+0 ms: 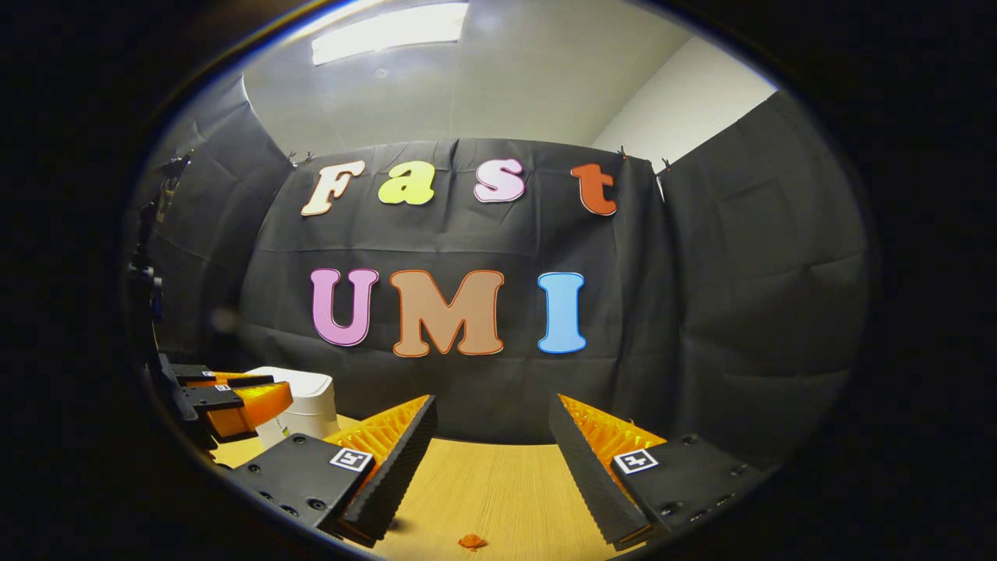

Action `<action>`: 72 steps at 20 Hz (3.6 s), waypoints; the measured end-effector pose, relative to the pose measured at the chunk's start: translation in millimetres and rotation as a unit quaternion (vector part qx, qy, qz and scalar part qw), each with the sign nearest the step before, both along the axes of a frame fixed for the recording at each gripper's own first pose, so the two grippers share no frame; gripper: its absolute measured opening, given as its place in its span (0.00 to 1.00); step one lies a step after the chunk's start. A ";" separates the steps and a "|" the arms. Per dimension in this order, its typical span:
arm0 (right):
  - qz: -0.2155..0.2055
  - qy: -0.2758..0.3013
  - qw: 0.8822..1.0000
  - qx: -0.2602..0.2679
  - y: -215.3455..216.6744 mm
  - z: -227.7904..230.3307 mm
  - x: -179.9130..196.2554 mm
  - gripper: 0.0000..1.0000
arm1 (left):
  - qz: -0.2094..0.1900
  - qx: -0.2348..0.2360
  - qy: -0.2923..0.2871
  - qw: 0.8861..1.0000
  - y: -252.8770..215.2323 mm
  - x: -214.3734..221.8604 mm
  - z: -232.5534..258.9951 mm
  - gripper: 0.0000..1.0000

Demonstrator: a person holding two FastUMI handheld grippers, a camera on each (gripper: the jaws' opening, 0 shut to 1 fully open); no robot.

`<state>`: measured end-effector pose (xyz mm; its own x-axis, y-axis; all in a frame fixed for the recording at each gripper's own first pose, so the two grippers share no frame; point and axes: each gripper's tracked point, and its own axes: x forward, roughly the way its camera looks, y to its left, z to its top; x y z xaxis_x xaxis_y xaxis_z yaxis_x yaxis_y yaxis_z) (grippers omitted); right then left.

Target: Press the lid of the desktop garbage bin to open it, pick up the crumpled paper on the desktop and throw it into the bin, then pick up the pop can on the desktop and drop it into the bin, and finally close the garbage bin lid.

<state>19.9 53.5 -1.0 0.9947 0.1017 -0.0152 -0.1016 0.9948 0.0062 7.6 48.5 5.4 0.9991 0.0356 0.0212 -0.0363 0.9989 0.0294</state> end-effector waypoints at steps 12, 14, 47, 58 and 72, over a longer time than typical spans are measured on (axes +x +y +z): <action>-0.007 0.006 1.000 -0.004 2.5 -5.5 3.9 0.96 | 0.100 0.073 -0.050 0.991 90.9 35.5 42.3 0.00; -0.010 0.010 1.000 -0.004 2.1 -8.4 6.0 0.96 | 0.120 0.078 -0.053 0.988 113.3 47.9 46.1 0.00; -0.011 0.035 0.999 0.015 -8.7 -18.1 -0.1 0.96 | 0.193 -0.026 0.069 0.978 209.0 113.2 -64.5 0.04; 0.051 0.058 0.997 0.021 -23.8 -51.3 18.2 0.96 | 0.166 -0.001 -0.028 0.986 123.9 30.2 16.3 0.87; 0.081 0.198 0.975 -0.054 17.9 -215.0 44.3 0.95 | 0.119 -0.008 -0.009 0.993 70.5 -41.2 -4.9 0.94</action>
<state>64.3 71.4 -216.0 0.8795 0.2338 -0.4145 -0.2689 0.9628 -0.0276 -33.6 119.0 0.5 0.9616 0.2720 0.0375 -0.2726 0.9621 0.0116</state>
